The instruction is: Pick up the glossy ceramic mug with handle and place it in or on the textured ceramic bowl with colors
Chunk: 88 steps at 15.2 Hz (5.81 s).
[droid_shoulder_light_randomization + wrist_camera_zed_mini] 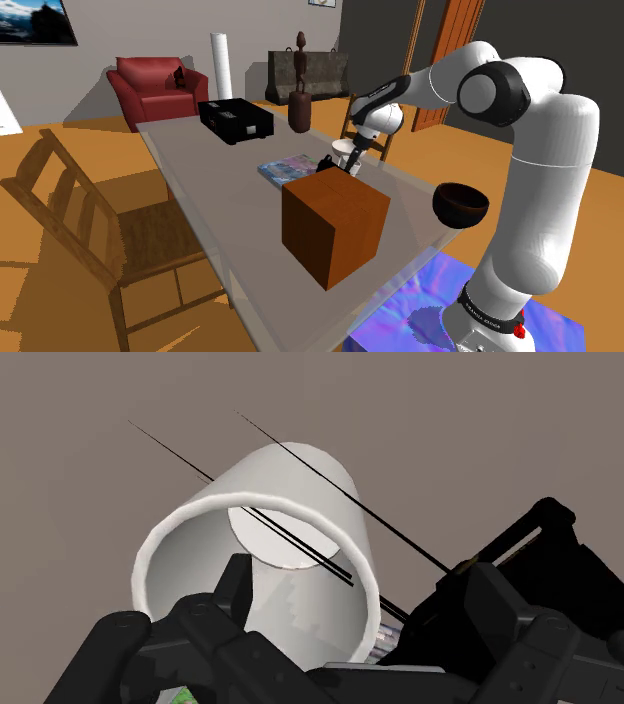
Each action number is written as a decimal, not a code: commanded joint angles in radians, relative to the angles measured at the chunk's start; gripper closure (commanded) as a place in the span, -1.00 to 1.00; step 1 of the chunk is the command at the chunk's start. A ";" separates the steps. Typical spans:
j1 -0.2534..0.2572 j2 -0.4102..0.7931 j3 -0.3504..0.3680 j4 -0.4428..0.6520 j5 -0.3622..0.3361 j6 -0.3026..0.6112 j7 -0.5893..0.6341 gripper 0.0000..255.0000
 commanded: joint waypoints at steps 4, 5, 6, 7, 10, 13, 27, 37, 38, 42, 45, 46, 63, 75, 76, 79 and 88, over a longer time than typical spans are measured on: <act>0.002 0.012 0.005 -0.001 0.010 0.009 -0.004 -1.00; 0.002 0.012 0.005 -0.001 0.010 0.009 -0.004 -1.00; 0.003 0.012 0.005 -0.001 0.010 0.009 -0.004 -1.00; 0.003 0.012 0.005 -0.001 0.010 0.009 -0.004 -1.00; 0.001 0.012 0.004 -0.001 0.010 0.007 -0.007 1.00; 0.002 0.017 0.005 0.006 0.010 0.006 -0.003 1.00; 0.015 -0.053 -0.015 0.040 -0.061 -0.079 0.064 1.00; 0.021 -0.108 -0.027 0.108 -0.123 -0.186 0.128 1.00; 0.021 -0.113 -0.028 0.117 -0.128 -0.197 0.133 1.00; 0.022 -0.128 -0.031 0.152 -0.146 -0.242 0.155 1.00; 0.022 -0.138 -0.032 0.181 -0.158 -0.277 0.170 1.00; 0.022 -0.140 -0.033 0.191 -0.161 -0.289 0.175 1.00; -0.013 -0.448 -0.057 0.004 -0.320 -0.375 0.194 1.00; -0.164 -0.833 -0.082 -0.252 -0.502 -0.493 0.138 1.00; -0.179 -0.861 -0.086 -0.265 -0.515 -0.509 0.130 1.00; -0.225 -0.941 -0.101 -0.296 -0.555 -0.561 0.101 1.00; -0.355 -1.130 -0.170 -0.321 -0.669 -0.735 -0.016 1.00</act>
